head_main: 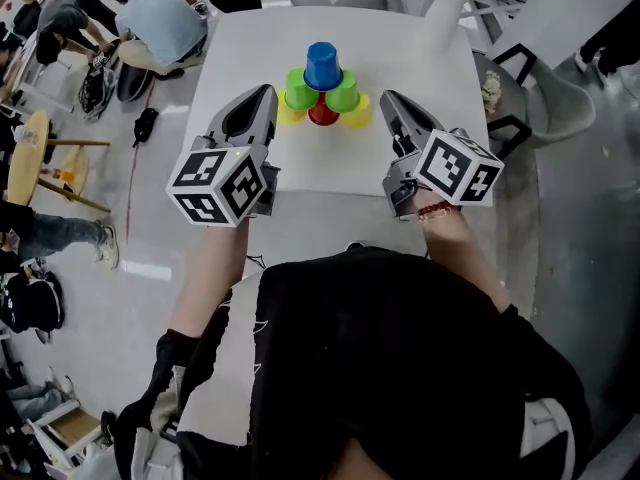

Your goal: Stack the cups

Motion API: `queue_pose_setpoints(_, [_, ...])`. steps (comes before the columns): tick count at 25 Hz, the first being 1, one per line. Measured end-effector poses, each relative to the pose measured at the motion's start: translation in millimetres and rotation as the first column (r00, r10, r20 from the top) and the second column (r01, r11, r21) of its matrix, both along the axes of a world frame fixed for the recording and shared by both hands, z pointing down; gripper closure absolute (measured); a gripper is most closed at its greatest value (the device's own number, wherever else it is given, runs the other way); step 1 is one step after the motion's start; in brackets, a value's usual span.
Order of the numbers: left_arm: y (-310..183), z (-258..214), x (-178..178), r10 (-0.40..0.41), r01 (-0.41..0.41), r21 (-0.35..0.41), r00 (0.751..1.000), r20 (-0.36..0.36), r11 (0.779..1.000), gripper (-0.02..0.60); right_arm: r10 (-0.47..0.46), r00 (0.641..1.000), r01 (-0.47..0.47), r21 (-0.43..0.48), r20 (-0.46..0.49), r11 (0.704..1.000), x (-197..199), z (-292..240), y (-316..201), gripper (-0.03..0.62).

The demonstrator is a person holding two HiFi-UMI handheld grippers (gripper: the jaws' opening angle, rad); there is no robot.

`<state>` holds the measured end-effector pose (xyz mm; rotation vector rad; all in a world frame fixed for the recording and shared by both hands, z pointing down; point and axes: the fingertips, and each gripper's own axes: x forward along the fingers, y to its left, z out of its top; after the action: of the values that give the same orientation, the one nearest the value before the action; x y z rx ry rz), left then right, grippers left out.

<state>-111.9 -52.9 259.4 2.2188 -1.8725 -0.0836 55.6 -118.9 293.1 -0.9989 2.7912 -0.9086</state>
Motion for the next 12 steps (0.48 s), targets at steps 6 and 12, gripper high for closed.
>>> queue_pose_setpoints(6, [25, 4, 12, 0.019, -0.019, 0.001, 1.000, -0.015, 1.000, 0.571, 0.026, 0.992, -0.011, 0.126, -0.123, 0.992, -7, -9, 27, 0.592])
queue_pose_setpoints(12, [48, 15, 17, 0.024, -0.024, -0.014, 1.000, -0.010, 1.000, 0.571, 0.041, 0.985, -0.014, 0.153, -0.169, 0.988, -5, -4, 50, 0.592])
